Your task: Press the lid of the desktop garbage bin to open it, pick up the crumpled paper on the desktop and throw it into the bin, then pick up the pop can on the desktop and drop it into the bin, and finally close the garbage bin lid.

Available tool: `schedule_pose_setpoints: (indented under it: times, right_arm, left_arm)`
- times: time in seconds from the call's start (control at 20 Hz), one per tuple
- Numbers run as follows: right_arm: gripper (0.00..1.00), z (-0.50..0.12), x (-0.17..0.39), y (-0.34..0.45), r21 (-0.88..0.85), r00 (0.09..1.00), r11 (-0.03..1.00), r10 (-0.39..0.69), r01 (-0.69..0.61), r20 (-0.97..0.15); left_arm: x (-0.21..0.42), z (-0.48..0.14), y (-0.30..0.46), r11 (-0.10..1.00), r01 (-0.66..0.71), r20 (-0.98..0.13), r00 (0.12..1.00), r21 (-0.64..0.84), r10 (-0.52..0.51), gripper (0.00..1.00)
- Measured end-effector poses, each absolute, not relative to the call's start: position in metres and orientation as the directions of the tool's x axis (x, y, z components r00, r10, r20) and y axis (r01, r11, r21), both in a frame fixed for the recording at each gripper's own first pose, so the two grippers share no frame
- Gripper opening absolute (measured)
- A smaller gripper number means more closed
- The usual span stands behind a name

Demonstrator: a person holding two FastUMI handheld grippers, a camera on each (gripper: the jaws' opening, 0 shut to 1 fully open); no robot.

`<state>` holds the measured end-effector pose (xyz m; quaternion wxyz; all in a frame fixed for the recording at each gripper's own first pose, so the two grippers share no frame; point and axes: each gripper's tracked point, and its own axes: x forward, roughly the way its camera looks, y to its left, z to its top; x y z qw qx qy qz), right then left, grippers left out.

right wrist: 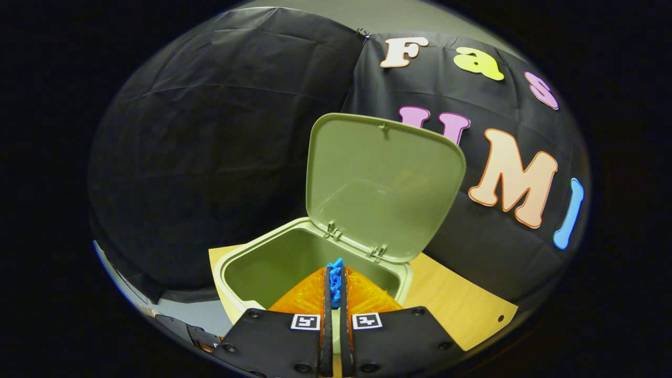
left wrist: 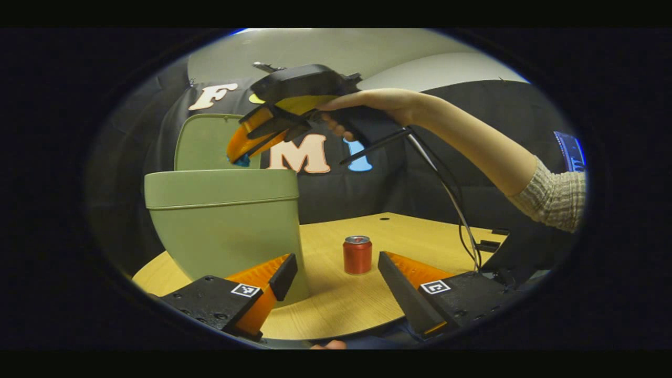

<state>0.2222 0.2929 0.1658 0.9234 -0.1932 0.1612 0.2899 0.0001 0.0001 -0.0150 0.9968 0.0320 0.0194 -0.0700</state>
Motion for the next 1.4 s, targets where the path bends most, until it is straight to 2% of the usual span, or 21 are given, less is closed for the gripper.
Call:
schedule_pose_setpoints:
  times: [0.25,0.3,0.35,0.5,0.55,0.6,0.65,1.0,1.05,1.1,1.2,1.35,1.4]
  right_arm:
    - [0.12,0.156,0.228,0.298,-0.244,0.769,0.756,0.482,-0.607,-0.419]
    - [0.17,0.155,0.226,0.296,-0.242,0.77,0.758,0.483,-0.606,-0.416]
    - [0.32,0.156,0.224,0.295,-0.235,0.765,0.753,0.494,-0.614,-0.414]
    - [0.89,0.16,0.226,0.288,-0.234,0.773,0.757,0.504,-0.61,-0.384]
    - [0.85,0.161,0.224,0.286,-0.225,0.771,0.757,0.512,-0.613,-0.378]
    - [0.87,0.163,0.223,0.281,-0.224,0.777,0.762,0.513,-0.608,-0.364]
    - [1.0,0.168,0.222,0.274,-0.222,0.787,0.771,0.509,-0.597,-0.348]
    - [0.98,0.19,0.2,0.191,-0.233,0.866,0.836,0.456,-0.496,-0.205]
    - [0.95,0.188,0.194,0.176,-0.226,0.872,0.845,0.449,-0.485,-0.194]
    - [0.98,0.187,0.188,0.16,-0.216,0.881,0.856,0.439,-0.469,-0.177]
    - [0.95,0.183,0.174,0.125,-0.204,0.901,0.879,0.409,-0.432,-0.145]
    - [1.0,0.161,0.154,0.074,-0.196,0.931,0.91,0.351,-0.364,-0.099]
    - [0.98,0.151,0.148,0.056,-0.188,0.94,0.921,0.33,-0.342,-0.091]
  left_arm:
    - [-0.002,-0.011,-0.001,0.988,0.148,-0.029,0.989,0.049,-0.147,0.94]
    - [-0.001,-0.011,-0.001,0.988,0.149,-0.028,0.989,0.048,-0.148,0.94]
    - [-0.002,-0.011,0.0,0.987,0.152,-0.028,0.988,0.047,-0.151,0.94]
    - [-0.002,-0.011,-0.001,0.986,0.163,-0.032,0.986,0.039,-0.162,0.95]
    - [-0.001,-0.012,0.0,0.987,0.159,-0.03,0.987,0.039,-0.158,0.94]
    - [0.0,-0.012,0.0,0.987,0.156,-0.027,0.988,0.038,-0.155,0.95]
    - [-0.001,-0.013,0.0,0.987,0.156,-0.027,0.988,0.037,-0.155,0.95]
    - [0.001,-0.019,-0.005,0.983,0.182,-0.041,0.983,0.016,-0.181,0.95]
    - [0.002,-0.019,-0.007,0.981,0.193,-0.038,0.981,0.017,-0.192,0.95]
    - [0.004,-0.019,-0.008,0.979,0.202,-0.033,0.979,0.02,-0.202,0.95]
    - [0.011,-0.019,-0.015,0.976,0.214,-0.04,0.976,0.035,-0.212,0.95]
    - [0.022,-0.025,-0.029,0.971,0.235,-0.066,0.97,0.036,-0.232,0.95]
    - [0.027,-0.028,-0.032,0.971,0.238,-0.079,0.969,0.035,-0.235,0.95]
